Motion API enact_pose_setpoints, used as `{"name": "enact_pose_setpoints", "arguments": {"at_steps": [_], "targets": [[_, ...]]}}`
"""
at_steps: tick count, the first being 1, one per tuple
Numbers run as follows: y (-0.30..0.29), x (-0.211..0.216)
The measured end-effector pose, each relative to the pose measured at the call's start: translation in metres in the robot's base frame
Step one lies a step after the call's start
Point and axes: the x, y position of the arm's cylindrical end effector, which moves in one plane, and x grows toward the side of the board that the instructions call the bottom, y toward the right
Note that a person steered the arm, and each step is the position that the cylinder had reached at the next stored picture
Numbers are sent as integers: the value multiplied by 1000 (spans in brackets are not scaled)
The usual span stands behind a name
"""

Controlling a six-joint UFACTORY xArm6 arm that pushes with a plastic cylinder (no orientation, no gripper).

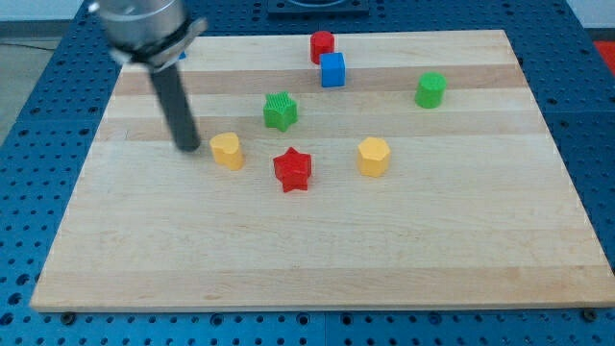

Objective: Slide the red star diagonally top right to the yellow hexagon

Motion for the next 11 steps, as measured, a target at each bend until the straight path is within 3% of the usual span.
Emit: {"name": "enact_pose_setpoints", "arguments": {"at_steps": [1, 2, 3, 11], "targets": [[20, 55], [96, 64], [128, 57], [255, -107]]}}
